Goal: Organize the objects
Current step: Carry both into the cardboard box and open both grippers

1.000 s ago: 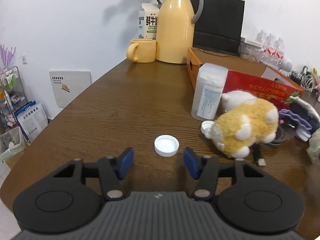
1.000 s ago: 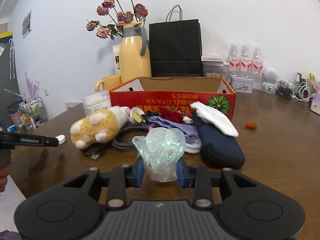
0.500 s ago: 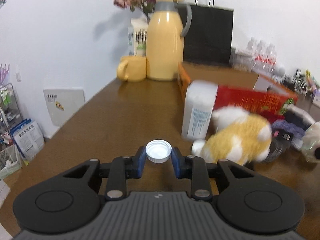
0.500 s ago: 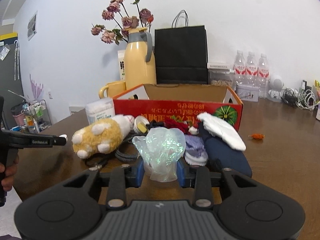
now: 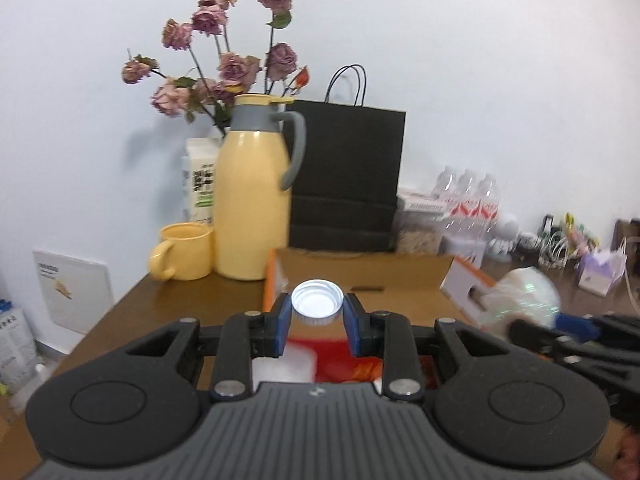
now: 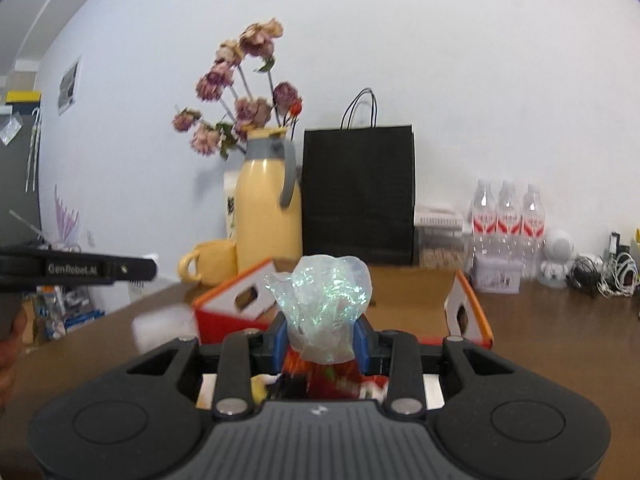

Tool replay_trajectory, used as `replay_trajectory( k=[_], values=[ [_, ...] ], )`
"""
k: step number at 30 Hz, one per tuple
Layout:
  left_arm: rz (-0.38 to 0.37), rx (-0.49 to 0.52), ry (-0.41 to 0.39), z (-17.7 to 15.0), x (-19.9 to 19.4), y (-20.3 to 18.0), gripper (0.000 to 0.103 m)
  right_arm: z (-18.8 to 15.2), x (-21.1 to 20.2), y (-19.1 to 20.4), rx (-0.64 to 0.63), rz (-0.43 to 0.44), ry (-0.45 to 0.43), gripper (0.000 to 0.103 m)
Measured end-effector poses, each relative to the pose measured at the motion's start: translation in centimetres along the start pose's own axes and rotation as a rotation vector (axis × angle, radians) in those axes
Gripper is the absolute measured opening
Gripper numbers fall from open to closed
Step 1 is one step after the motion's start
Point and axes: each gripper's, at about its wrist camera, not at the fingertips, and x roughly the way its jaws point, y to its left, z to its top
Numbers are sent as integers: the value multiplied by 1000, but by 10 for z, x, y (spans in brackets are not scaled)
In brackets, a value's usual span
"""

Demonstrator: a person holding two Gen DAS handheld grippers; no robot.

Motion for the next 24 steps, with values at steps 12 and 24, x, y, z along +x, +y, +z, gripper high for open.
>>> replay_trajectory(
  k=[12,24],
  values=[
    [52,-106,71,23,109,-37,28,25,106,-40,66,-68,66,31],
    [77,-87,135,6,128,-40,51,3,137,-44,93,-100,218,40]
  ],
)
